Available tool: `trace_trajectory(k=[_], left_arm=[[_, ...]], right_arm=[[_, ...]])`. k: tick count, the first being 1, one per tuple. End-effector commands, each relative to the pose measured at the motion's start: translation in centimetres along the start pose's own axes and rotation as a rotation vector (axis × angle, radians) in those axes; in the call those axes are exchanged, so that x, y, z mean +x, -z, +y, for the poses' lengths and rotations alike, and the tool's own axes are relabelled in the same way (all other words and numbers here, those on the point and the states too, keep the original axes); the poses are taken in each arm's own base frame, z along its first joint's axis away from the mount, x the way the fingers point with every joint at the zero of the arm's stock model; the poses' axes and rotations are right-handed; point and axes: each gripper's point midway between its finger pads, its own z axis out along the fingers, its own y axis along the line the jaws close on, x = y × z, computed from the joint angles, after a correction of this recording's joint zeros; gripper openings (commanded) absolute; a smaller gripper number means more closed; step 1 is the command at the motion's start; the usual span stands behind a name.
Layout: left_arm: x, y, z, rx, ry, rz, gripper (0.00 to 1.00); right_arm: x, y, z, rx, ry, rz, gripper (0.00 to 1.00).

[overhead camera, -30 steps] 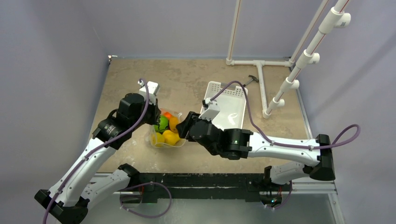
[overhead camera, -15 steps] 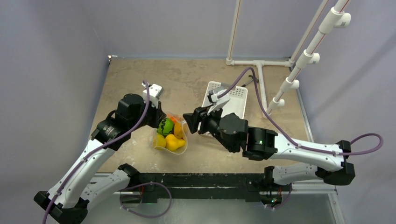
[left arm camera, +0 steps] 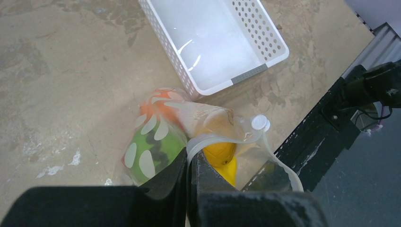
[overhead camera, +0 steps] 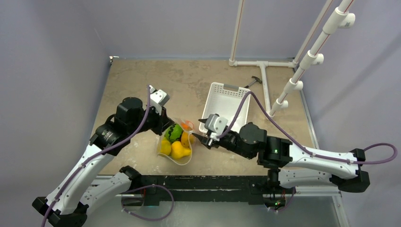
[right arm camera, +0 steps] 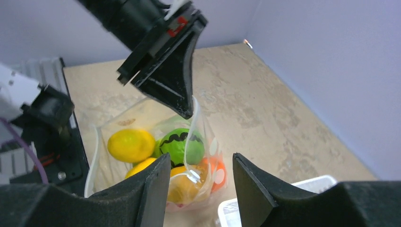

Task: Place the food in the zip-top bag and seal the zipper
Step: Adjust the zipper food storage bag at the center of the board.

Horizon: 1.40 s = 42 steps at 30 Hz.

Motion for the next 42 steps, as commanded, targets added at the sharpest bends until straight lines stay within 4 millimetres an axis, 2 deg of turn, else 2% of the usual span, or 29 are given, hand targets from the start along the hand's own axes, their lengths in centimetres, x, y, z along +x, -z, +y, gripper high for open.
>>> trace_trajectory(k=[1,6,14,22,29,33,42], left_arm=[[-2.0,0.3,-2.3,0.121,-0.057,-0.089,0.0],[-2.0,0.8,-3.7,0.191,-0.073,-0.094,0.0],[-1.9,1.3,-5.1,0.262,-0.084,-0.096,0.0],[-1.8,1.8,-5.7,0.282,-0.087,-0.088,0.0],[-1.1,2.5,-5.3,0.248,-0.067,-0.055,0.0],[-0.8,2.7,-5.2,0.24,-0.058,-0.048,0.0],[-0.5,2.8,-5.3,0.249,-0.056,-0.04,0.0]], right_arm=[[-1.3,1.2,1.5,-0.146,0.198,-0.104,0.54],[0.4,1.4,2.2,-0.201,0.326,-0.088,0.53],[3.4,1.1,3.4,-0.261,0.423,-0.06,0.53],[5.9,0.8,3.0,-0.24,0.454,0.016,0.53],[6.0,0.8,2.7,-0.24,0.489,0.034,0.53],[5.8,0.6,3.5,-0.279,0.498,0.022,0.53],[7.5,-0.3,5.2,-0.351,0.515,0.04,0.53]])
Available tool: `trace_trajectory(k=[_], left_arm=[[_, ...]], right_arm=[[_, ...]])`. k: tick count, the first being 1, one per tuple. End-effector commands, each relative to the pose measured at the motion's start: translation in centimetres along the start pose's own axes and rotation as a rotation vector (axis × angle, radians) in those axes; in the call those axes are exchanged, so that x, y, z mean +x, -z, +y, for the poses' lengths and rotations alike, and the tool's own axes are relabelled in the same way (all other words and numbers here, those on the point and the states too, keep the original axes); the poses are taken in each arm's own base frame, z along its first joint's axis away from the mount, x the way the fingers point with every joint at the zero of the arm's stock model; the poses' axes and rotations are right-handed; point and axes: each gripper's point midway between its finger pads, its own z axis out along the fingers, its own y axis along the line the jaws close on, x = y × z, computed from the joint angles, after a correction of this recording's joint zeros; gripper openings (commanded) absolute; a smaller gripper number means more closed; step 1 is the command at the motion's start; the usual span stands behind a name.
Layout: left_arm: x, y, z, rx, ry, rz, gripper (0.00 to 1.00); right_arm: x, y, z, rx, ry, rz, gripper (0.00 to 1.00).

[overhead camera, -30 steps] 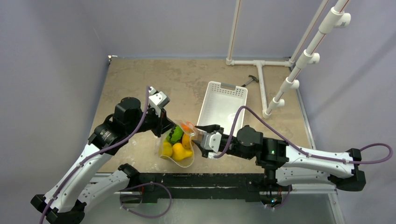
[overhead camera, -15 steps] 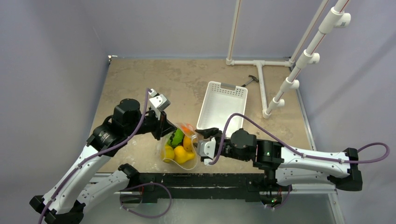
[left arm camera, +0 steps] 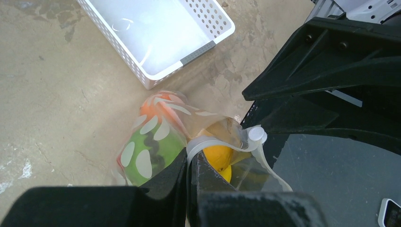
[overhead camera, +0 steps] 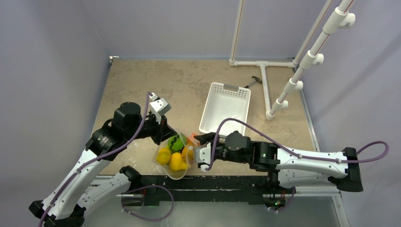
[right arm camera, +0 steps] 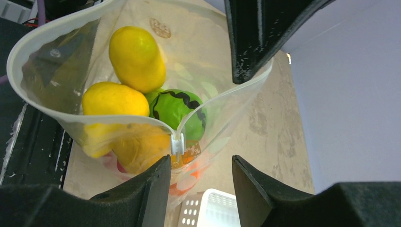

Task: Place the food in the zip-top bag and seal the zipper
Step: Adjust the zipper food storage bag at the center of the board.

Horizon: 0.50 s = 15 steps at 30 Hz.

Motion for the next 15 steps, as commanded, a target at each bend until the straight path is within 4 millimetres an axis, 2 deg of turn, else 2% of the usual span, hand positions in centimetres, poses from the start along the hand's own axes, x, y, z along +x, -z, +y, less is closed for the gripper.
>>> trace_trajectory(k=[1,9,15], left_arm=[[-2.2,0.8,-1.0,0.027,-0.041,-0.075,0.0],[-2.2,0.8,-1.0,0.027,-0.043,-0.075,0.0],[-2.2,0.8,-1.0,0.029,-0.044,-0.076,0.0]], right_arm=[[-1.1,-0.7,0.0,-0.013,0.019,-0.047,0.52],[-1.3,-1.6,0.9,-0.056,0.024,-0.065,0.5],[-1.1,-1.9,1.3,-0.063,0.02,-0.065,0.42]])
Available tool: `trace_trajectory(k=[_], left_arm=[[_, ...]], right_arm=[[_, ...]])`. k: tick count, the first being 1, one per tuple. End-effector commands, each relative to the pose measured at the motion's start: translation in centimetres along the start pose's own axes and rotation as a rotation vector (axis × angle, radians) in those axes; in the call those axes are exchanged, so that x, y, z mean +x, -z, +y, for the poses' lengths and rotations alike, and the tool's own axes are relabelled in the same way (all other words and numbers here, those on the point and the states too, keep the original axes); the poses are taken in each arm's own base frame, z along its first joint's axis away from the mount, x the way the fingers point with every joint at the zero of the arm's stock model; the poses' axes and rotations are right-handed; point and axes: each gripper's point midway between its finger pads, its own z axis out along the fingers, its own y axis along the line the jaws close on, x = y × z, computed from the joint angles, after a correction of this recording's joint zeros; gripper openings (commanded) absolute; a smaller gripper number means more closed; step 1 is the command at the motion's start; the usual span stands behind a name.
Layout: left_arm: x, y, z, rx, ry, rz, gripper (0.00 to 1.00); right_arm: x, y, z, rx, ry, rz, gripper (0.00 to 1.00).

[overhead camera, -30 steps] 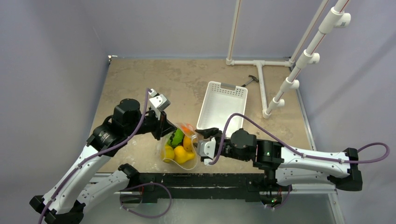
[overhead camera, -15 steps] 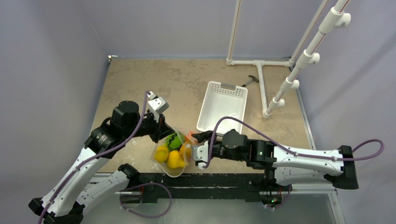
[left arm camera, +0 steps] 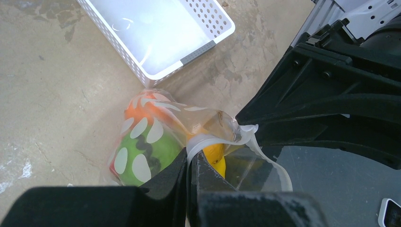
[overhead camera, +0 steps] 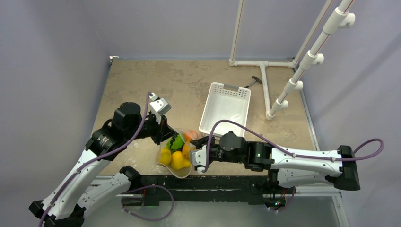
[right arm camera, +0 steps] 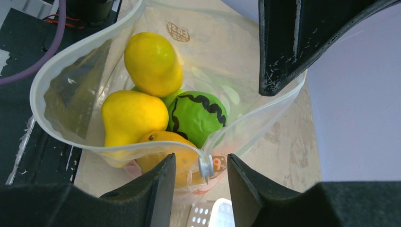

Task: Place the food in the zip-top bag and seal the zipper
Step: Adjust the zipper food storage bag at the center of the board.

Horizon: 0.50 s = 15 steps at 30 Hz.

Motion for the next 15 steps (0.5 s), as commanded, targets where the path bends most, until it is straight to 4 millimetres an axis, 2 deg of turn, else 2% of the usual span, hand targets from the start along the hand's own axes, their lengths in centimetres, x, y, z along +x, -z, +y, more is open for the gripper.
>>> trace_trajectory(k=[1,7,11,15], left_arm=[[-2.3,0.8,-1.0,0.03,-0.045,-0.077,0.0],[-2.3,0.7,-1.1,0.037,-0.044,-0.074,0.0],[-2.0,0.6,-1.1,0.038,-0.037,-0.065,0.0],[-1.3,0.9,-0.9,0.014,-0.005,-0.046,0.0]], right_arm=[[-1.3,-0.2,-0.6,0.015,0.004,-0.057,0.38],[-1.2,-0.3,-0.4,-0.007,-0.024,-0.03,0.0],[-1.6,0.3,-1.4,0.017,-0.027,-0.012,0.0],[-3.1,1.0,-2.1,0.017,-0.069,-0.036,0.0]])
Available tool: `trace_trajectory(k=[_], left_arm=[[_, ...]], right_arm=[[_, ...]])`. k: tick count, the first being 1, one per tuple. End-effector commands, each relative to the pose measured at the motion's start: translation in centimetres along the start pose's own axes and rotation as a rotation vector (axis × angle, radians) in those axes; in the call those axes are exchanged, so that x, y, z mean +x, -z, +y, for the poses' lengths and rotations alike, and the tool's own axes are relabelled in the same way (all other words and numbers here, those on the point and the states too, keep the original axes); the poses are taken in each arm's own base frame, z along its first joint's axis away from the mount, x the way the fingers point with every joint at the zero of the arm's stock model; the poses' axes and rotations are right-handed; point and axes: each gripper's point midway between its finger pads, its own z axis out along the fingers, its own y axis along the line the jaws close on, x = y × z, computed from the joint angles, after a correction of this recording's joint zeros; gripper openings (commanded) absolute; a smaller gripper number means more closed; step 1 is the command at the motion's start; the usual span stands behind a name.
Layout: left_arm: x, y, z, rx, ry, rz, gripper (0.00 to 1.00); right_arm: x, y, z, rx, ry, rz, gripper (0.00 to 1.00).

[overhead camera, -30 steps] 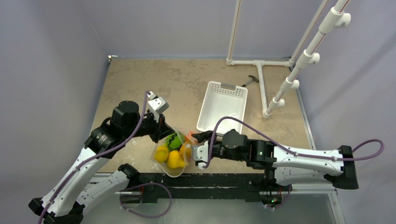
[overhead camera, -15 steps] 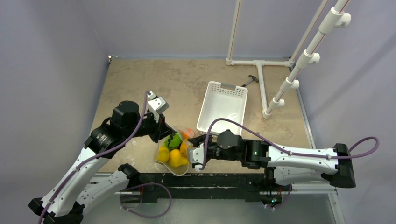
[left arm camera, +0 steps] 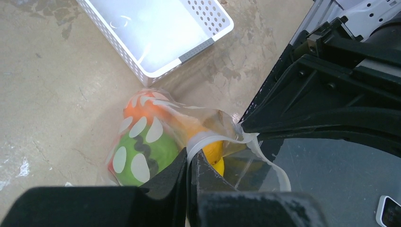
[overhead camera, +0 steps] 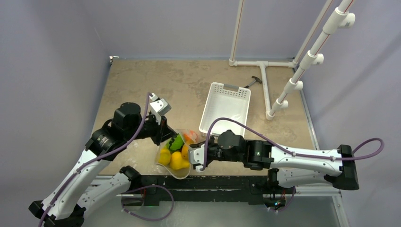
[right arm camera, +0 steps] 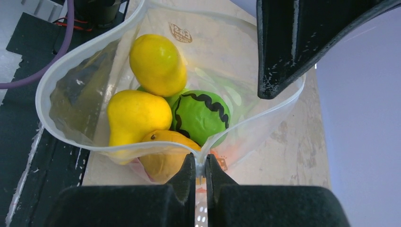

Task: Place the food in the zip-top bag and seal the zipper
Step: Adjust the zipper food storage bag at the center of the board.

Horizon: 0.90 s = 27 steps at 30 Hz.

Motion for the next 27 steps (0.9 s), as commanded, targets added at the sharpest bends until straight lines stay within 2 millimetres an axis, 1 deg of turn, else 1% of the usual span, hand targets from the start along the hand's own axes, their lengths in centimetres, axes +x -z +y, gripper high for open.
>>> trace_trajectory(k=[1,2,3,4,8,11,15,19,21,23,25,27], left_arm=[[-1.2,1.1,-0.7,-0.001,0.0,-0.047,0.0],[-0.9,1.2,-0.5,-0.012,0.011,-0.041,0.0],[-0.6,1.3,-0.4,-0.021,0.02,-0.037,0.03],[-0.4,1.4,-0.3,-0.032,0.028,-0.032,0.1],[-0.1,2.3,0.2,-0.082,0.039,-0.032,0.27],[-0.8,3.6,-0.3,-0.087,0.03,-0.063,0.41],[-2.5,5.2,-1.3,-0.073,-0.01,-0.145,0.52],[-4.0,5.7,-3.5,0.039,-0.071,-0.212,0.6],[-4.7,5.5,-4.1,0.081,-0.094,-0.242,0.63],[-5.1,5.2,-4.8,0.131,-0.12,-0.26,0.65],[-5.4,4.8,-5.4,0.174,-0.144,-0.271,0.67],[-5.5,4.5,-6.0,0.223,-0.172,-0.276,0.68]], right_arm=[[-3.1,1.3,-2.3,0.039,-0.075,-0.043,0.0],[-3.3,1.4,-2.3,0.032,-0.097,-0.033,0.0],[-3.3,1.3,-2.2,0.021,-0.113,-0.018,0.0],[-3.3,1.3,-2.1,0.008,-0.131,-0.005,0.0],[-3.3,1.1,-1.5,-0.035,-0.193,0.037,0.0],[-3.5,1.2,-1.1,-0.056,-0.221,0.035,0.0],[-4.2,1.5,-0.1,-0.124,-0.253,0.027,0.0],[-4.2,1.7,0.2,-0.151,-0.278,0.055,0.0],[-4.6,1.9,0.4,-0.17,-0.282,0.046,0.0],[-5.5,2.1,0.4,-0.19,-0.288,0.02,0.0],[-6.2,2.4,0.2,-0.198,-0.295,0.004,0.0],[-6.4,2.6,0.1,-0.195,-0.307,0.005,0.0]])
